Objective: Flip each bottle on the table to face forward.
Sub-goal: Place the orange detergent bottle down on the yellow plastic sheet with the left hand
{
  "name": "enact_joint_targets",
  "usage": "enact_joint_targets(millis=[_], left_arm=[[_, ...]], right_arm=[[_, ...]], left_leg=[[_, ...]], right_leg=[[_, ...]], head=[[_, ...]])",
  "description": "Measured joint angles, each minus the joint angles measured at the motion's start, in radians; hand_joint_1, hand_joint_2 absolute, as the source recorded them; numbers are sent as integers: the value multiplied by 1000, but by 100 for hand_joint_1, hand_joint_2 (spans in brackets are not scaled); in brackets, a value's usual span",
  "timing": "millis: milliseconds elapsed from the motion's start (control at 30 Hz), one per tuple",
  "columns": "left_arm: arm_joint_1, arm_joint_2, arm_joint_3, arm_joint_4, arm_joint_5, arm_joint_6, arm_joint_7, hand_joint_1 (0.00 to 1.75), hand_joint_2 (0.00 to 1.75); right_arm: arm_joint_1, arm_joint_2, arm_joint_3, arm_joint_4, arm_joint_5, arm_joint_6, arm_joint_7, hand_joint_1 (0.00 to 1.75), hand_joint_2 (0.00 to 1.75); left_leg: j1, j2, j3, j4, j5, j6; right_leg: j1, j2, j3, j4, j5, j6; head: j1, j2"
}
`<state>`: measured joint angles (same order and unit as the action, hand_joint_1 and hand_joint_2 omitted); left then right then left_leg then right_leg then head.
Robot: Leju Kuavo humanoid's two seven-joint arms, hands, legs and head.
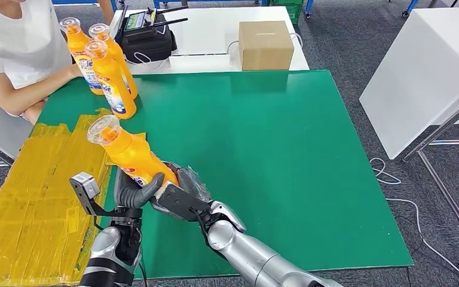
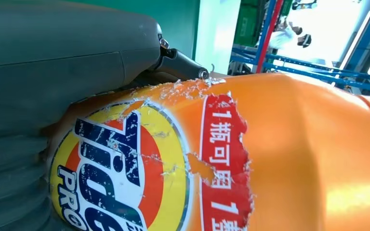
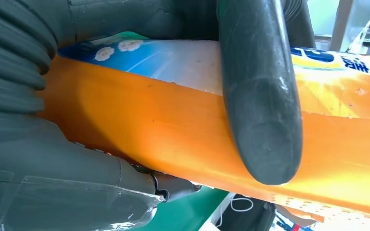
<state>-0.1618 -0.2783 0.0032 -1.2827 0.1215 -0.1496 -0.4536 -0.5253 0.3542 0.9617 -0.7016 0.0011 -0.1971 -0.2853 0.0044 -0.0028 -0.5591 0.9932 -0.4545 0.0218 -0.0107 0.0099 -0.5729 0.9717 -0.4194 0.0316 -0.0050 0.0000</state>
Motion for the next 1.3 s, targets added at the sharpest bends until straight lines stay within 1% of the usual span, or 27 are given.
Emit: enact_joint_targets(millis=[33,67,167,200,300,433,567,633,700,800,933,1000,1067,1133,1200,1233,1267,1300], left_arm=[[1,-1,1,-3,0,4,0,175,175],[1,-3,1,-5,-1,9,0,175,175],[2,-10,1,-11,-12,28,-1,175,175],[1,-13,2,-15,-20,42,-3,175,175],[-9,-21,18,-31,-60,117,-16,175,175],[-34,-21,42,-50,-194,245,-43,175,175],[-61,-21,53,-55,-315,332,-54,175,175],[-74,-21,55,-52,-400,383,-56,175,175],[-90,-21,51,-43,-525,456,-58,175,175],[-115,-18,27,-14,-708,565,-50,175,175],[-137,-14,3,22,-766,603,-39,175,175],[-147,-10,-7,40,-841,648,-11,175,175],[-165,2,-20,78,-1042,739,70,175,175],[-190,27,-28,137,-1338,813,212,175,175],[-217,64,-41,202,-1597,837,367,175,175],[-229,86,-53,232,-1670,840,433,175,175],[-242,108,-72,265,-1702,841,492,175,175],[-259,133,-98,305,-1710,841,553,175,175]], right_arm=[[0,1,0,1,1,-4,-2,175,175],[0,2,-1,2,2,-8,-5,158,175],[4,4,-14,5,14,-25,-27,27,175],[9,4,-27,4,33,-30,-40,0,175],[53,6,-100,-20,157,-25,-75,0,175],[129,9,-260,-107,337,32,-83,0,175],[191,10,-398,-210,403,65,-87,0,175],[211,8,-453,-256,415,64,-96,0,87],[231,4,-503,-310,421,62,-101,0,0],[261,-1,-570,-389,424,66,-102,0,0],[286,-8,-625,-457,425,73,-102,0,0],[295,-10,-640,-476,424,73,-102,0,0],[303,-12,-656,-496,420,69,-103,0,0],[311,-17,-678,-523,400,64,-107,0,0],[319,-26,-705,-552,368,62,-113,0,87],[321,-31,-719,-566,353,62,-115,0,131],[322,-36,-731,-577,342,63,-116,0,175],[323,-41,-742,-587,333,64,-117,0,175]], left_leg=[[0,0,0,0,0,0],[0,0,0,0,0,0],[0,0,0,0,0,0],[0,0,0,0,0,0],[0,0,0,0,0,0],[0,-1,-1,0,0,0],[0,-1,-1,0,0,0],[0,-1,-1,0,0,0],[0,-1,-1,0,0,0],[0,-1,-1,1,0,0],[-1,0,-1,1,0,0],[-1,-1,-1,1,0,0],[0,-1,-1,0,0,0],[0,-1,-1,0,0,0],[0,0,0,0,0,0],[0,0,0,0,0,0],[0,1,0,0,1,-1],[0,1,0,0,1,-1]], right_leg=[[0,0,0,0,0,0],[0,0,0,0,0,0],[0,0,0,0,0,0],[0,0,0,0,0,0],[0,0,0,0,0,0],[0,-1,0,0,0,0],[0,-1,0,0,0,0],[0,-1,0,0,0,0],[0,-1,0,0,0,0],[0,-2,0,0,0,0],[0,-1,-1,0,0,0],[0,-1,-1,0,0,0],[0,-1,-1,0,0,0],[0,-1,-1,0,0,0],[0,0,-1,0,0,0],[0,0,-1,0,0,0],[0,0,-1,0,0,0],[0,0,-1,0,0,0]], head=[[0,0],[0,0],[0,0],[0,0],[0,0],[0,0],[0,0],[0,0],[0,0],[0,0],[0,0],[0,0],[0,0],[0,0],[0,0],[0,0],[0,0],[0,0]])
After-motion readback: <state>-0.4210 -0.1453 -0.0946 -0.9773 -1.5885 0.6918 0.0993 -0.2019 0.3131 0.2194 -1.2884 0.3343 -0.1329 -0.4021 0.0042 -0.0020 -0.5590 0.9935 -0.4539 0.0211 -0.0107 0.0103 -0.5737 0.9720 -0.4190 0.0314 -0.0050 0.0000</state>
